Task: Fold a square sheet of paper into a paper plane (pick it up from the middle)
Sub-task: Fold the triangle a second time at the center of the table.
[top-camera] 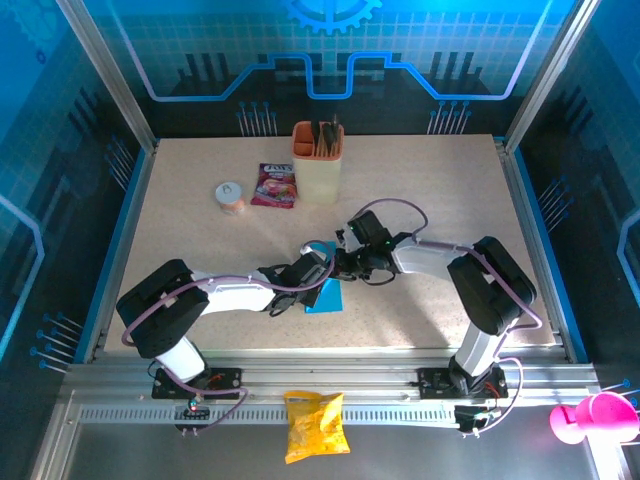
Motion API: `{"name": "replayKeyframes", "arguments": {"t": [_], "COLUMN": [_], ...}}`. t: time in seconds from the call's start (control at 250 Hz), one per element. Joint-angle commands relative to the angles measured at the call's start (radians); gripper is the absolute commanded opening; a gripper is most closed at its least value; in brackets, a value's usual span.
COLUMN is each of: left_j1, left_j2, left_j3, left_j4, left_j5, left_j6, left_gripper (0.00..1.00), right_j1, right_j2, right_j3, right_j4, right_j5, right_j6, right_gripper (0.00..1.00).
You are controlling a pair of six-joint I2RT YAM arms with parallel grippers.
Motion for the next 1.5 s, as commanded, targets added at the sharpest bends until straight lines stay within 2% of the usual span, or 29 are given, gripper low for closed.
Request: {"name": "replayKeyframes", "arguments": {"t": [0.0,0.551,0.687,0.839,0.923,0.991,1.087,1.226,1.498], "left_j1": [0.008,0.013,0.038,0.071,0.072,0.071,0.066,0.04,0.014], "left_j2": [0.025,0.014,-0.05,-0.191,-0.249,-0.269,-0.271,-0.233,-0.138], "left_j3": [-0.019,-0.019,-0.017,-0.036,-0.042,-0.05,-0.072,-0.1,-0.103], "left_j4": [0.0,0.005,-0.006,-0.025,-0.038,-0.037,-0.011,0.041,0.111], "left_j5": [0.009,0.02,0.086,0.167,0.223,0.284,0.359,0.386,0.364], "left_j6": [0.004,0.002,-0.024,-0.073,-0.079,-0.082,-0.091,-0.107,-0.112], "left_gripper": [0.0,0.0,0.0,0.22,0.25,0.23,0.12,0.0,0.0], "right_j1": [0.023,0.012,0.007,0.007,0.008,0.007,0.007,0.007,0.009], "right_j2": [0.025,0.142,0.15,0.155,0.156,0.156,0.156,0.162,0.158], "right_j3": [-0.004,0.012,-0.014,-0.036,-0.043,-0.046,-0.046,-0.046,-0.071], "right_j4": [0.046,0.056,0.065,0.076,0.081,0.087,0.09,0.093,0.093], "right_j5": [0.006,0.037,0.043,0.05,0.05,0.051,0.055,0.059,0.062], "right_j6": [0.03,0.025,0.031,0.041,0.045,0.048,0.052,0.057,0.06], "right_gripper": [0.0,0.0,0.0,0.0,0.0,0.0,0.0,0.0,0.0]}}
